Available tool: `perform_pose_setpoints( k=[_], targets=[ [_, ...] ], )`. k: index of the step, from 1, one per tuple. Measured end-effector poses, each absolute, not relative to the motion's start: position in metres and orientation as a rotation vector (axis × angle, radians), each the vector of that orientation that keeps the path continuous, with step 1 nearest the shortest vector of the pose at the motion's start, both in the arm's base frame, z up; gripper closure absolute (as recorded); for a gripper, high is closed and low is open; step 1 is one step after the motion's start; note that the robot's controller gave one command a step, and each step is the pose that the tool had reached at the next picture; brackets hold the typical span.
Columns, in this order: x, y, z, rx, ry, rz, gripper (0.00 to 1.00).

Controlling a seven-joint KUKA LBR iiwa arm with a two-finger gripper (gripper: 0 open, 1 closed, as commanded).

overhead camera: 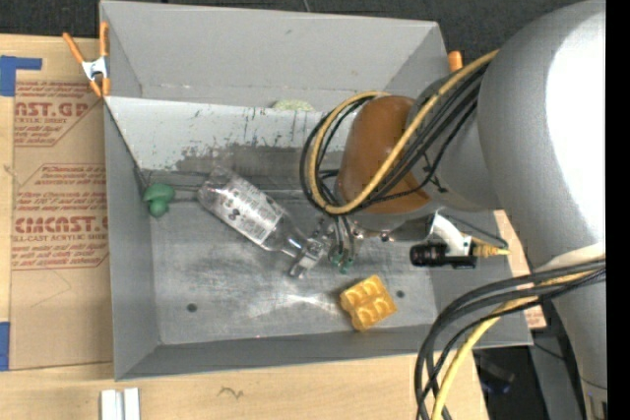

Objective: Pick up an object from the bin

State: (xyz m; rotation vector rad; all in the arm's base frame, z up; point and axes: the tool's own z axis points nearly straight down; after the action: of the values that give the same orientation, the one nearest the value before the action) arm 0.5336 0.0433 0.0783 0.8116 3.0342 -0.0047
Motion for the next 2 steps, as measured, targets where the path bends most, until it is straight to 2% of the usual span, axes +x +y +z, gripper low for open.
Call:
perform_pose_setpoints(
  k=[1,2],
  targets=[
    [0.521,0.039,0.079,0.427,3.109,0.005,1.00],
    [0.555,0.051,0.101,0.701,3.065,-0.001,1.00]
  ],
)
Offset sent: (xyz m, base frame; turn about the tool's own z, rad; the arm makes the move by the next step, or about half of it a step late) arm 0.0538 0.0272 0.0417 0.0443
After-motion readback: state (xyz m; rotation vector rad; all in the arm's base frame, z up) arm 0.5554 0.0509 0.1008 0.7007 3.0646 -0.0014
